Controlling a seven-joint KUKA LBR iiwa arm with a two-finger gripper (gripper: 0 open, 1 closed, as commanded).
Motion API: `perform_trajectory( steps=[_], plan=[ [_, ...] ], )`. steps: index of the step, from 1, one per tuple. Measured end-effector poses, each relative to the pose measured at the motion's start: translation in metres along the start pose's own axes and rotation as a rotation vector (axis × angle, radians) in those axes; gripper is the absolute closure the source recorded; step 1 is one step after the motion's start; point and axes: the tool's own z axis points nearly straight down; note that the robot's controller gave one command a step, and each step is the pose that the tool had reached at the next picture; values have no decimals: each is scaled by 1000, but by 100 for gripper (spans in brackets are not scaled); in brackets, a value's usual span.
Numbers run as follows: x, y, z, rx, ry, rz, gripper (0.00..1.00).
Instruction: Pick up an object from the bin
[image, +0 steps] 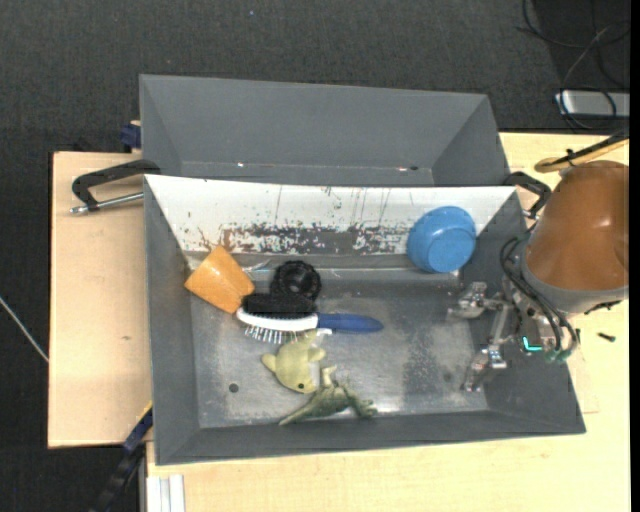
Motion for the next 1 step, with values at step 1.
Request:
perform_trajectory(
  steps=[1],
  plan=[
    [-57, 72, 78, 4, -12, -199, 0]
  ],
)
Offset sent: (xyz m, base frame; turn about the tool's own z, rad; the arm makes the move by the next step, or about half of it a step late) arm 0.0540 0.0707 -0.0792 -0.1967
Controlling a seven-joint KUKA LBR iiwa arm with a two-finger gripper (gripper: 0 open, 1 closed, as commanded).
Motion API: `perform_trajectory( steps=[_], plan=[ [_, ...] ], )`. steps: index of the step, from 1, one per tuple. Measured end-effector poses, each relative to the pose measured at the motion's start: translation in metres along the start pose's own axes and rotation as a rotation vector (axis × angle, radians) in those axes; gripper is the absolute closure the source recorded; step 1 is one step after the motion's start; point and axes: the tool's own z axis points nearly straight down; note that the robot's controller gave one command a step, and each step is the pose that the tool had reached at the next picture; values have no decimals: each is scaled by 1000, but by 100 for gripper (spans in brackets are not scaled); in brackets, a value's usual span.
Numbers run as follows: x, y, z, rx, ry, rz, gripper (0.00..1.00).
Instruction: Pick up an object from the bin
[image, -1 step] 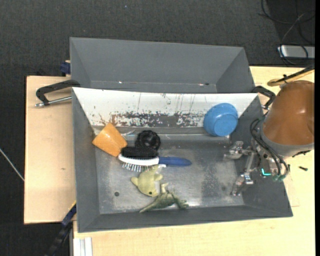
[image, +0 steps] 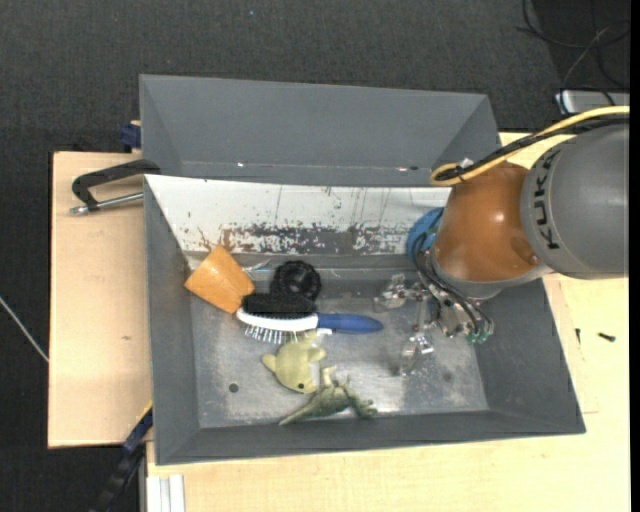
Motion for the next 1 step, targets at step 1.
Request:
perform_trajectory(
  steps=[1],
  plan=[
    [-21, 83, -32, -7, -5, -27, 0]
  ],
)
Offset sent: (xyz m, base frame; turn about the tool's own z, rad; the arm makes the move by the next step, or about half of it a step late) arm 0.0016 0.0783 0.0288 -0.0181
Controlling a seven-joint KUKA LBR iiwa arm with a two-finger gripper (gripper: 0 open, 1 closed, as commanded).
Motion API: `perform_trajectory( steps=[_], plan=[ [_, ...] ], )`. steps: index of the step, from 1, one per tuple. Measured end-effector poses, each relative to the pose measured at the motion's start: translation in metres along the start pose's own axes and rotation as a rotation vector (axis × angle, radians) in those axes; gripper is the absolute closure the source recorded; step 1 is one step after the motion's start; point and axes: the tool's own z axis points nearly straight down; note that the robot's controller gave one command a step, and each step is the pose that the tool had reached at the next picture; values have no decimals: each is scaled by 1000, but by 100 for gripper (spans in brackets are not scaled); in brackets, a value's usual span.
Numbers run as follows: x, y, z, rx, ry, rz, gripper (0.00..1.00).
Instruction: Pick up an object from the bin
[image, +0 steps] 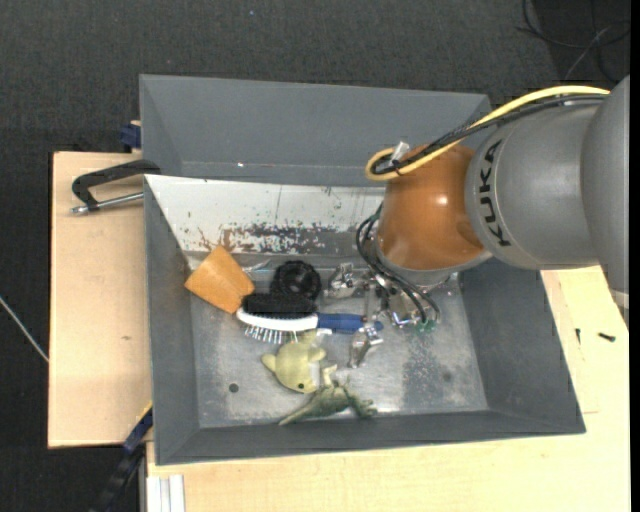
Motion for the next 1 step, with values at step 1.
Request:
perform_trajectory(
  steps=[1],
  plan=[
    [-2, 15, -1, 3, 4, -102, 0]
  ],
)
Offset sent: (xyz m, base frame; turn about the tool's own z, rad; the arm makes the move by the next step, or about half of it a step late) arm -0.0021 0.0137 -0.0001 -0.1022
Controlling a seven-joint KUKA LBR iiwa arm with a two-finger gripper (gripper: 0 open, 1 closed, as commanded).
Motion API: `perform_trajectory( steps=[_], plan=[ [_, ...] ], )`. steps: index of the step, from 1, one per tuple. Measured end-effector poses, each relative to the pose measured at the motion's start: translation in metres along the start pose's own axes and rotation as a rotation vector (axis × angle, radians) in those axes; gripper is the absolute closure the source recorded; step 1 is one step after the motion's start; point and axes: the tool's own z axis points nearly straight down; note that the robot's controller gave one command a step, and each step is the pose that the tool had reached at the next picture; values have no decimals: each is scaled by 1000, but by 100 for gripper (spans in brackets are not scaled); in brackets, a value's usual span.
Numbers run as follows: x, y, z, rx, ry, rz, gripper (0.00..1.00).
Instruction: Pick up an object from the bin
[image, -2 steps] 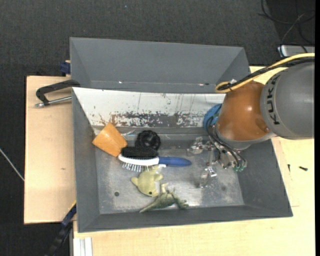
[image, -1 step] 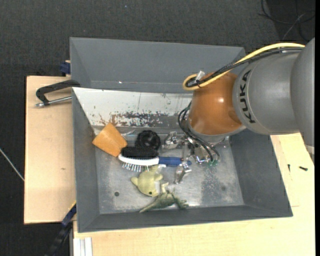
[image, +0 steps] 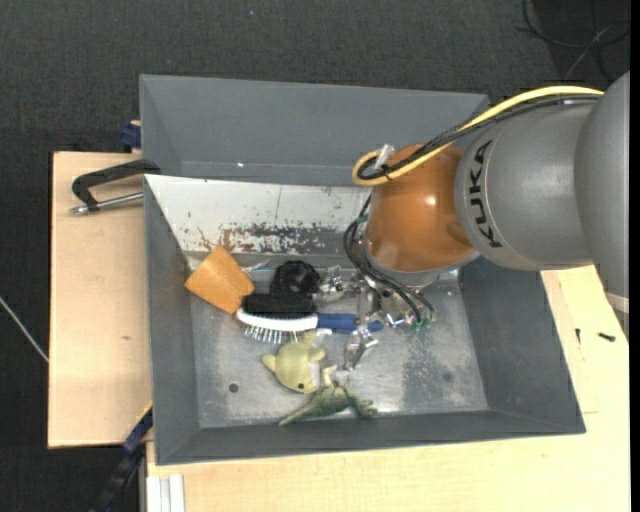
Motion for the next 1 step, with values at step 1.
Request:
perform_trajectory(
  steps=[1],
  plan=[
    [-8, 8, 28, 3, 1, -124, 0]
  ],
)
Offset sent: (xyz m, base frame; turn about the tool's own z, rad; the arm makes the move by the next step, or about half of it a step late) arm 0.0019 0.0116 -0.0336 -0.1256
